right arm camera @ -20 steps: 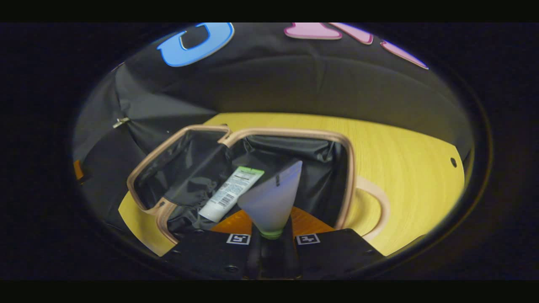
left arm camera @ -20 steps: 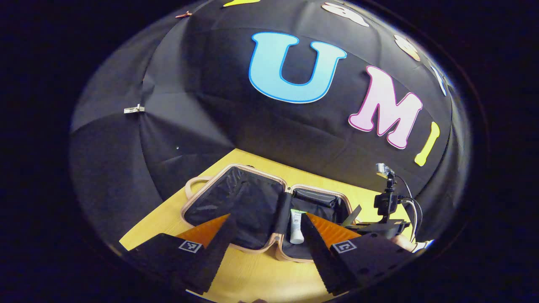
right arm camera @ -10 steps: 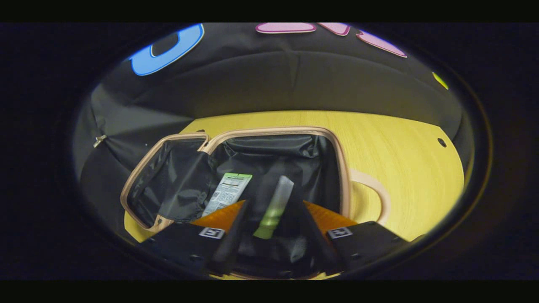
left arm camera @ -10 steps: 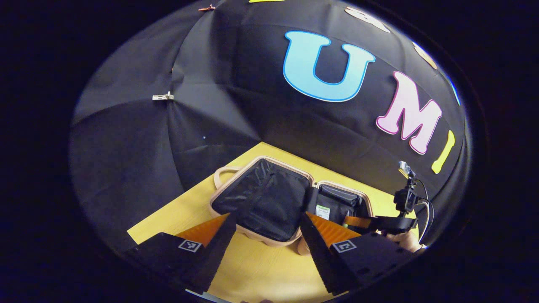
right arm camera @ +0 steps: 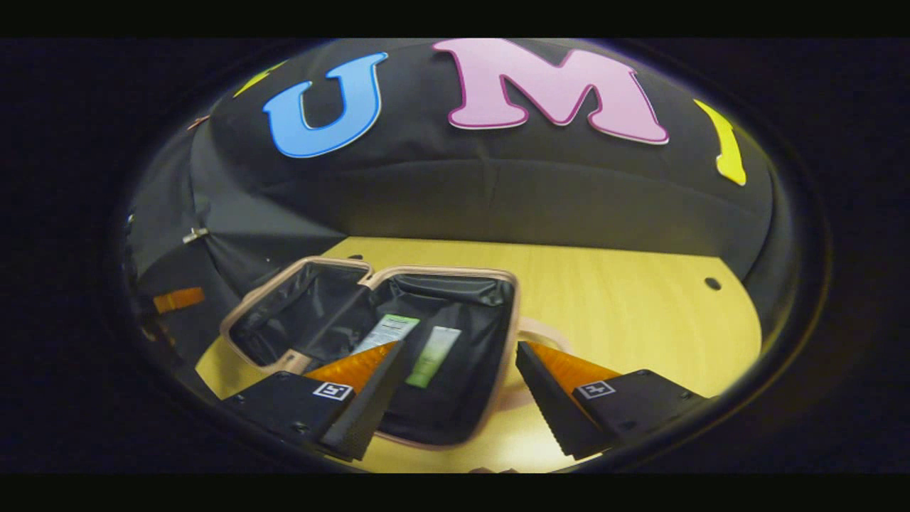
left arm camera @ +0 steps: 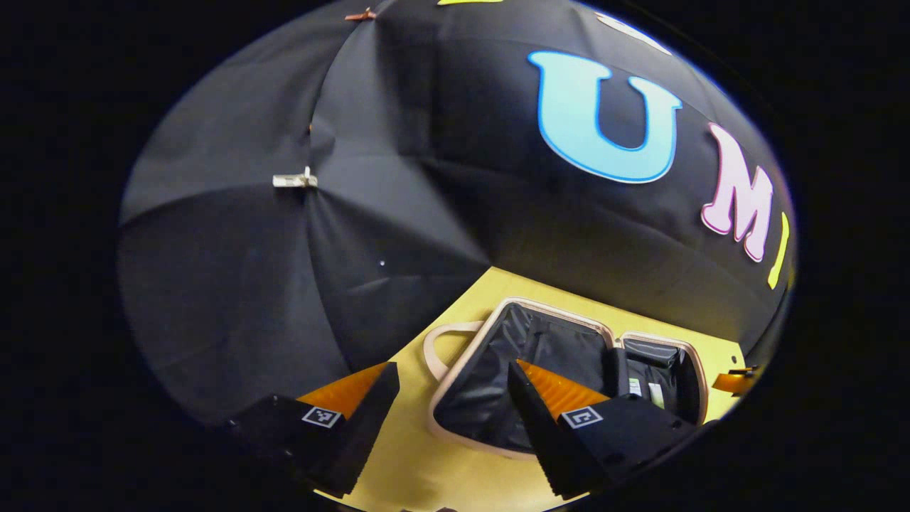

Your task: First open the suitcase, pack the skin care products into it, and then close the suitcase.

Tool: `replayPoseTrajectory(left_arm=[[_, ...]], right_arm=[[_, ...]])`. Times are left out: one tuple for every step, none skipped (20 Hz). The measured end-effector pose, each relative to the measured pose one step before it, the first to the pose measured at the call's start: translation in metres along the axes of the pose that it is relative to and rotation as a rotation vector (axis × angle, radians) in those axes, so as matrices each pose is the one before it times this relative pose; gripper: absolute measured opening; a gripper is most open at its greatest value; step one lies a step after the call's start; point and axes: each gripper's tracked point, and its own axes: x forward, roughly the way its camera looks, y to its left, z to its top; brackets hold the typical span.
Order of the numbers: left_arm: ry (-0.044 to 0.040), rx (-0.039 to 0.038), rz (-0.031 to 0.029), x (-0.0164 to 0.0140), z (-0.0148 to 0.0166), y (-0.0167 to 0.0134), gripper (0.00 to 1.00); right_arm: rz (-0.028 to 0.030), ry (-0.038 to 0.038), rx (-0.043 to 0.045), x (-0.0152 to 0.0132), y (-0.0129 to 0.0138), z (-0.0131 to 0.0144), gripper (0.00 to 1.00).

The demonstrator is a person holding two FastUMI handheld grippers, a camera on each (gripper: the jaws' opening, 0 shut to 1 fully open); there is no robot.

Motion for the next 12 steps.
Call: replayPoseTrajectory(left_arm=[[0.02228, -0.04112, 0.00167, 0.02025, 0.00008, 0.01265, 0.96], [0.02052, -0.05360, -0.00843, 0.01893, -0.00108, 0.00743, 0.96], [0.01548, -0.06443, -0.03565, 0.01803, 0.00075, 0.00357, 0.96], [0.03811, -0.06508, -0.03707, 0.01501, -0.00296, 0.00026, 0.96], [0.03788, -0.04074, -0.01551, 0.01505, -0.00210, 0.00458, 0.96], [0.02855, -0.01870, 0.00931, 0.01481, -0.00430, 0.01147, 0.96], [0.01083, -0.00894, 0.00980, 0.01177, 0.00154, 0.00974, 0.95], [0.01035, -0.02841, -0.02566, 0.01039, -0.00013, -0.00101, 0.95], [0.02605, -0.04390, -0.04364, 0.00720, -0.00163, -0.00572, 0.94], [0.02302, -0.04393, -0.02703, 0.00642, -0.00305, -0.00368, 0.92], [0.05530, -0.04277, -0.02592, 0.00787, -0.00991, -0.00274, 0.89], [0.04890, -0.02819, 0.00333, 0.00510, -0.01122, 0.00196, 0.84]], right_arm=[[-0.01060, -0.00324, -0.03236, -0.00888, -0.01226, -0.00157, 0.98], [-0.01721, -0.00056, -0.03324, -0.00919, -0.01338, -0.00297, 0.97], [-0.01803, -0.00115, -0.03450, -0.00790, -0.01333, -0.00435, 0.98], [-0.02130, -0.00483, -0.02586, -0.00566, -0.01067, -0.00606, 0.98], [-0.02567, 0.01382, -0.02375, -0.00443, -0.01124, -0.01075, 0.97], [-0.02206, 0.02593, -0.01570, -0.00555, -0.01032, -0.01385, 0.97], [-0.01024, 0.02679, 0.00599, -0.00501, -0.00479, -0.01372, 0.97], [-0.00294, 0.01463, 0.01560, -0.00133, -0.00238, -0.00734, 0.97], [-0.00151, 0.01042, 0.01341, -0.00076, -0.00187, -0.00589, 0.97], [-0.00051, 0.00509, 0.00818, 0.00019, -0.00115, -0.00387, 0.97], [-0.00199, 0.00800, 0.00287, -0.00013, -0.00221, -0.00415, 0.97], [-0.00468, 0.00198, 0.00039, 0.00034, -0.00278, -0.00183, 0.98]])
